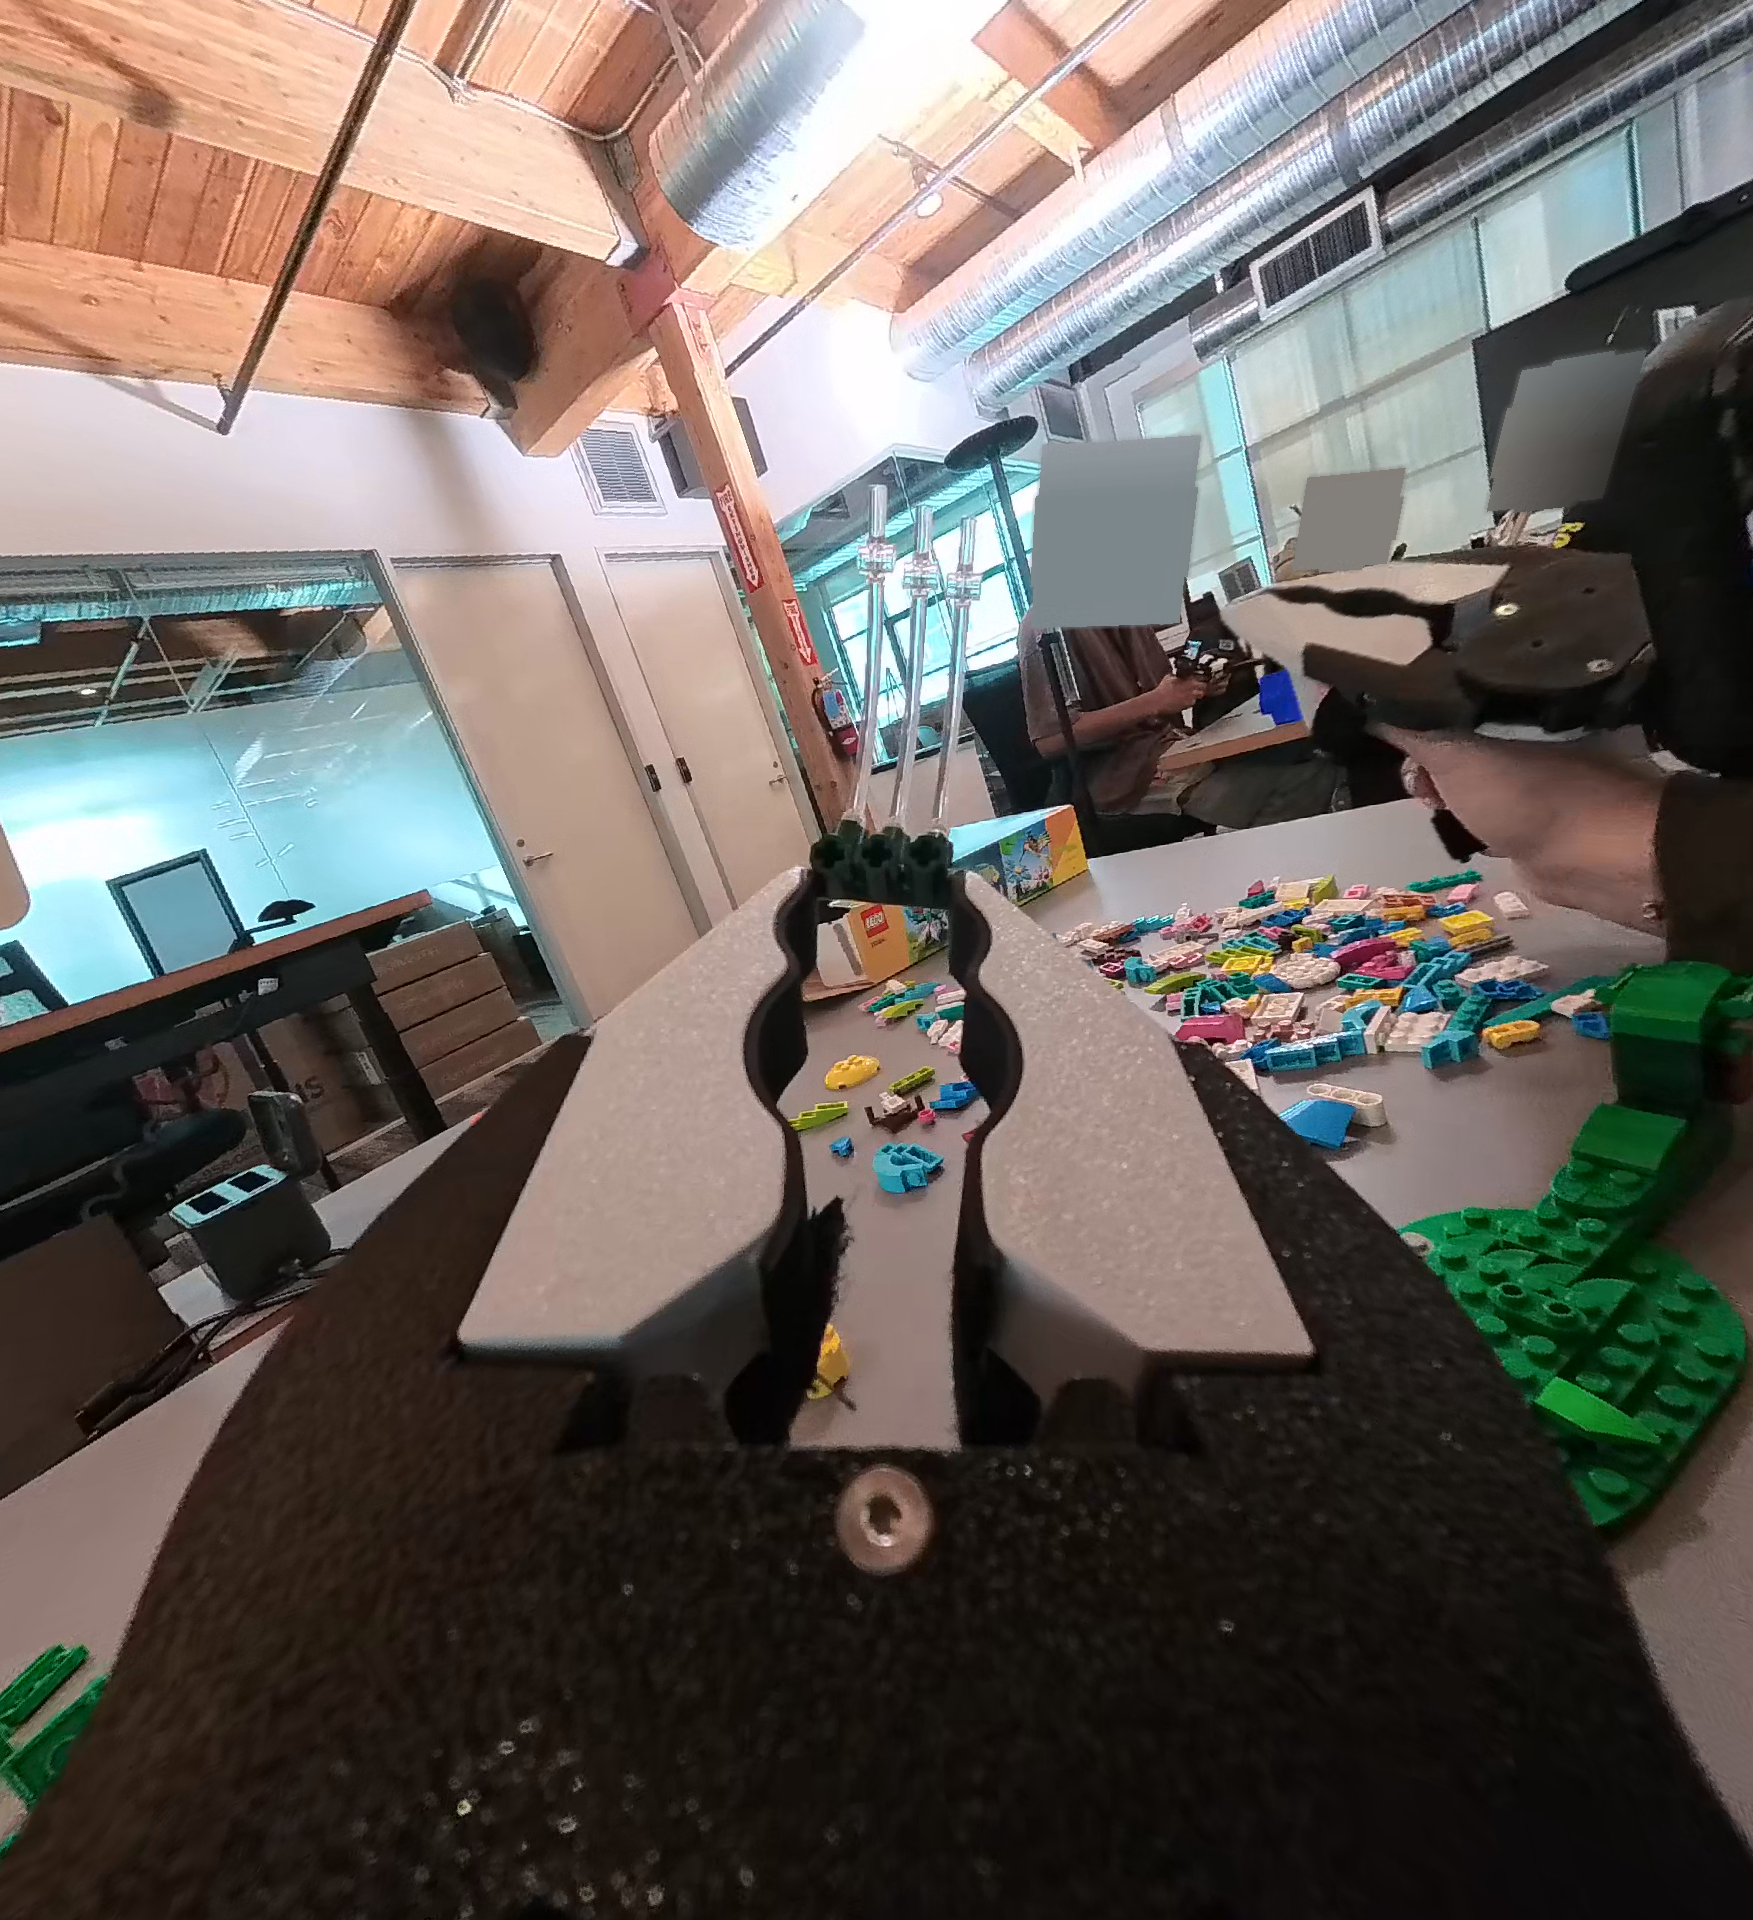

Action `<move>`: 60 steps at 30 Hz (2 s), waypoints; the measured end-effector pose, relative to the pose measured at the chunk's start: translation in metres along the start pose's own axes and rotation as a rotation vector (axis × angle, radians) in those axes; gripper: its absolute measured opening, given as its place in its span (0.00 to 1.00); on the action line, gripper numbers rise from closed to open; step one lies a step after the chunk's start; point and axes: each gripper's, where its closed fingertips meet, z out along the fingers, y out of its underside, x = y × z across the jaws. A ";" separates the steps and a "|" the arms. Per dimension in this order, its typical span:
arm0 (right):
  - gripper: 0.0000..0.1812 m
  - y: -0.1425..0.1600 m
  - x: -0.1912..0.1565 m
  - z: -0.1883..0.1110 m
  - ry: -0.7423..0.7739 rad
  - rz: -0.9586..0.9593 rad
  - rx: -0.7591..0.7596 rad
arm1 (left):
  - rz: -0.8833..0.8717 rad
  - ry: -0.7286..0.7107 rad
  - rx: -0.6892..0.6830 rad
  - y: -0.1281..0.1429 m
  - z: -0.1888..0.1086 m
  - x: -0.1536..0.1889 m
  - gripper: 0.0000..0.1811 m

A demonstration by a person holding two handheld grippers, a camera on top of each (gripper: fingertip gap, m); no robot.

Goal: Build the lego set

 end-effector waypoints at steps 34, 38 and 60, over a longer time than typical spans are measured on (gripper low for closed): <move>0.00 0.021 0.053 -0.003 0.149 0.231 -0.046 | -0.021 -0.015 -0.007 0.002 0.000 -0.003 0.12; 0.00 0.019 0.043 -0.001 0.109 0.230 -0.046 | -0.021 -0.014 -0.008 0.002 0.000 -0.003 0.12; 0.00 0.012 0.030 0.000 0.062 0.202 -0.013 | -0.022 -0.013 -0.022 0.006 0.001 -0.004 0.12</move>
